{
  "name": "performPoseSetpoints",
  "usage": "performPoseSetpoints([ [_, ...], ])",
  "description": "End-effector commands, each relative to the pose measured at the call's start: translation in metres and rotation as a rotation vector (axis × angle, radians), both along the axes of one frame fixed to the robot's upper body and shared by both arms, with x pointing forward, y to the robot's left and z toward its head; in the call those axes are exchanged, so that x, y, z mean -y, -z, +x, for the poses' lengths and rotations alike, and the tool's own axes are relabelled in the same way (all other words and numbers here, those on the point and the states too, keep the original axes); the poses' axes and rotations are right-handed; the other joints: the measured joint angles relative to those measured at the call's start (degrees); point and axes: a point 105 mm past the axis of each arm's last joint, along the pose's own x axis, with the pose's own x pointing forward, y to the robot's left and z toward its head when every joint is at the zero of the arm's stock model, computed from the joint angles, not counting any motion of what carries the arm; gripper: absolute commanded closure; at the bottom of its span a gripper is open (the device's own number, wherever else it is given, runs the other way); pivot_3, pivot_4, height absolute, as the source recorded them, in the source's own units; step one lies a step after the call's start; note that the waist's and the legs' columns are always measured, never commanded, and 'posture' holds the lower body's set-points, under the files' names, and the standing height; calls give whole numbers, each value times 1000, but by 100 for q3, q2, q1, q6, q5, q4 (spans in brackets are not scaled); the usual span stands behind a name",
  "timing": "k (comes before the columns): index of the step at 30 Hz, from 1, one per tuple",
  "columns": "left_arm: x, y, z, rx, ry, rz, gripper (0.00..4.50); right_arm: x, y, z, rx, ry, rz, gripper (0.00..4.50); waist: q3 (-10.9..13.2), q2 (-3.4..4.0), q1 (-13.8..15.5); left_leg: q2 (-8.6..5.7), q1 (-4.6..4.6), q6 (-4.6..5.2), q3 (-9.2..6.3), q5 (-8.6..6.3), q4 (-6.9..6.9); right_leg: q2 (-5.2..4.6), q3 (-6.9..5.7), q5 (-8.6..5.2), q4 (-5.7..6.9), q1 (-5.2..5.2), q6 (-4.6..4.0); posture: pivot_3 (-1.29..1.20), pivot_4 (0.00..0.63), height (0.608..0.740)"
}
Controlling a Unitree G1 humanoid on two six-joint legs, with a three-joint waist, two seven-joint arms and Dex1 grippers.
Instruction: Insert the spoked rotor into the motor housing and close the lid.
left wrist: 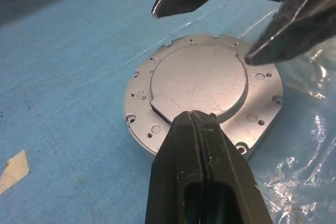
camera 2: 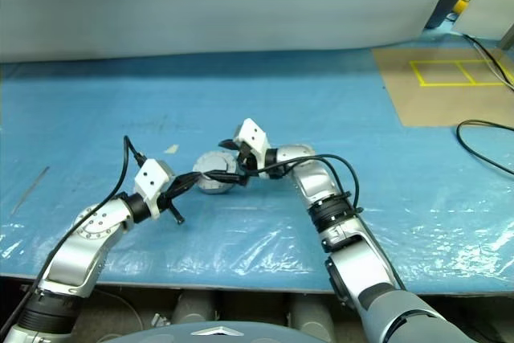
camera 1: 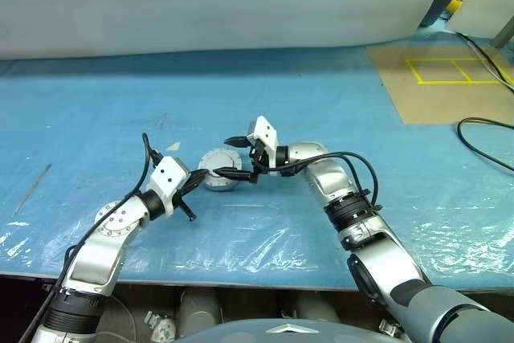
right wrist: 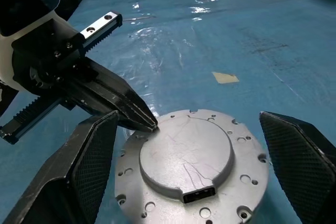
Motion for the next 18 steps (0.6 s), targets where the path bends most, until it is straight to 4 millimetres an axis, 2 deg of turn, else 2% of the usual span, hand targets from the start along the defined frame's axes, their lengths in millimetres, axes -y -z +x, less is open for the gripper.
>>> performPoseSetpoints([
  [1, -2, 23, -5, -105, -8, 25, 4500, 6, 6, 6, -61, 76, -22, 15, 0, 0, 0, 0, 0, 0, 0, 0, 0, 0, 0, 0, 0, 0, 0, 0, 150, 740],
  [4, -2, 23, -5, -103, -5, 26, 4500, 11, 18, 12, -192, 163, -49, 15, 1, 1, 0, -1, 0, -1, 0, 0, -1, 0, 0, 0, -2, 0, 0, 0, 150, 740],
  [9, -2, 22, -5, -101, -5, 26, 4500, 12, 19, 18, -443, 273, 9, 15, 1, 2, 1, -5, 6, -1, 0, 0, -6, 0, 0, -1, -1, 1, 1, 0, 150, 740],
  [11, -2, 22, -5, -99, -6, 26, 4500, 11, 22, 15, -581, 285, 14, 15, 1, 2, 0, -5, 5, -1, 0, 1, -6, -1, 1, -1, -2, 1, 1, 0, 150, 740],
  [16, -1, 20, -4, -91, -7, 24, 4500, 16, 33, 6, -803, 314, 6, 15, 1, 2, 10, -5, 5, -22, -1, 12, -13, -1, 1, -1, -13, 1, 1, 0, 150, 740],
  [18, -1, 20, -4, -87, -8, 23, 4500, 16, 32, 0, -929, 297, 49, 15, 1, 2, 13, -5, 5, -23, -1, 12, -15, 0, 0, -1, -15, 1, 1, 0, 150, 740],
])
